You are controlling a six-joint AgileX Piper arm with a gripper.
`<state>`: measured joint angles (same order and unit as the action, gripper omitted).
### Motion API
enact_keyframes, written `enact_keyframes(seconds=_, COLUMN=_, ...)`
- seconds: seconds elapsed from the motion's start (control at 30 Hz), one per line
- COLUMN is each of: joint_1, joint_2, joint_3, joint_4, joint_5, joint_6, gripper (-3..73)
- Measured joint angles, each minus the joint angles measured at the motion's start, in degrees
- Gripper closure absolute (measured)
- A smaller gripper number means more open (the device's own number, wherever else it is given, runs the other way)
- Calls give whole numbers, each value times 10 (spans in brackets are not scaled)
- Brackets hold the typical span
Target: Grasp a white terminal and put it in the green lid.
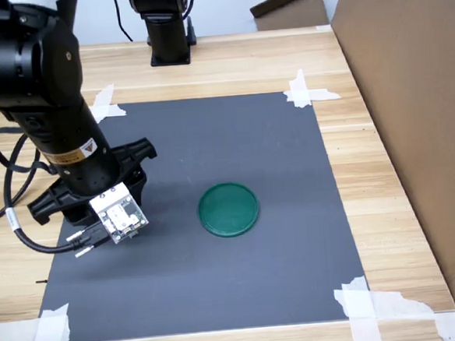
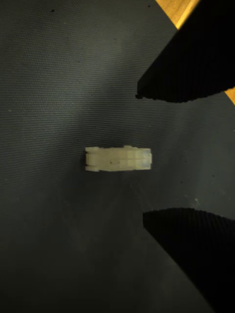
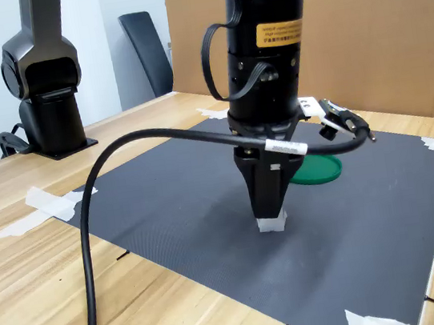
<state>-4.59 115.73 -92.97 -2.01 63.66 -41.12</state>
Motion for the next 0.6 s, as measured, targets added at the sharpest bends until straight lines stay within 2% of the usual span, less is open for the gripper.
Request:
enact_keyframes(seconds=0.3, joint_1=20, joint_2=33, joint_3=0, joint_4=-6, joint_5=-16, joint_6=18, gripper=146)
enact_keyframes(seconds=0.43, joint_1=20, joint_2=33, joint_3=0, joint_4=-26, joint_5=-21, joint_6=32, gripper=167)
enact_keyframes(seconds=0.6, joint_1=20, joint_2=38, joint_3=0, joint_4=-30, joint_5=-28, joint_6=36, gripper=185)
